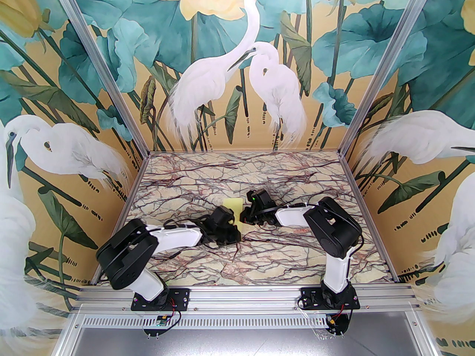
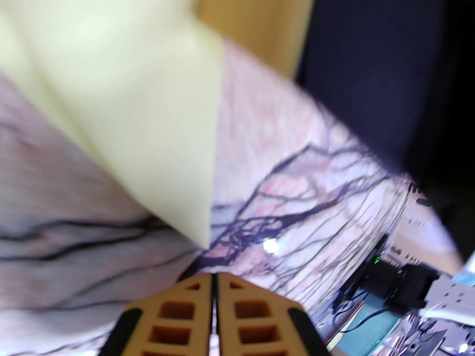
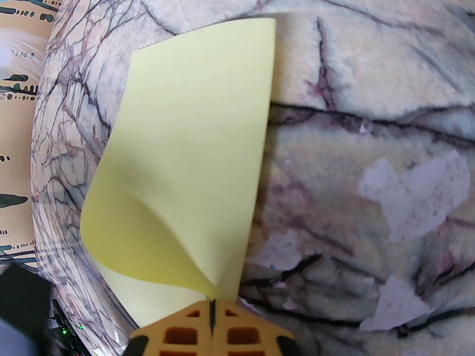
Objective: Fold a paper plane with a square sheet of paper (fold left side to right side)
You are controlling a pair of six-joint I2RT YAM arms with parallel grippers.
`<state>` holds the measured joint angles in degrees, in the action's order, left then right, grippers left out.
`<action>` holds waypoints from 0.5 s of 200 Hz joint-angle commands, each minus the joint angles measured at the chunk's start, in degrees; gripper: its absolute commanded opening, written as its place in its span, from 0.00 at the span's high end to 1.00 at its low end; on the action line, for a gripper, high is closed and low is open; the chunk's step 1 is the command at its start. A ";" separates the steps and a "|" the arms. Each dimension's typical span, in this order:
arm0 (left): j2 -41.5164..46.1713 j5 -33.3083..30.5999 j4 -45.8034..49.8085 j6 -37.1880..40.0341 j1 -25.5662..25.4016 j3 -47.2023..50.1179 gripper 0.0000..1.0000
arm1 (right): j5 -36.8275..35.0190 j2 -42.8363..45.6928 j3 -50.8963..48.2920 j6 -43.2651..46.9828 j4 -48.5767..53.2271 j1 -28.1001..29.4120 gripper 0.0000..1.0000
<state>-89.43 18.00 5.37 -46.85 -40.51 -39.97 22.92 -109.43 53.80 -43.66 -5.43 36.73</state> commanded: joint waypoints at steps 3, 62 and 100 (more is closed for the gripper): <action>2.17 0.64 0.80 1.63 4.95 -2.40 0.87 | -1.65 -1.84 0.25 0.60 1.40 -0.34 0.99; -3.99 2.70 0.04 4.19 8.61 -9.07 0.87 | -1.36 -1.59 0.10 0.44 1.28 -0.34 0.99; -8.79 2.66 -0.01 4.22 8.62 -11.39 0.87 | -1.21 -1.67 0.16 0.33 1.22 -0.30 0.98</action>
<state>-95.44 19.29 5.04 -43.86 -32.10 -49.98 22.94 -109.45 53.80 -43.66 -5.56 36.73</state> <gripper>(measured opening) 0.127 0.033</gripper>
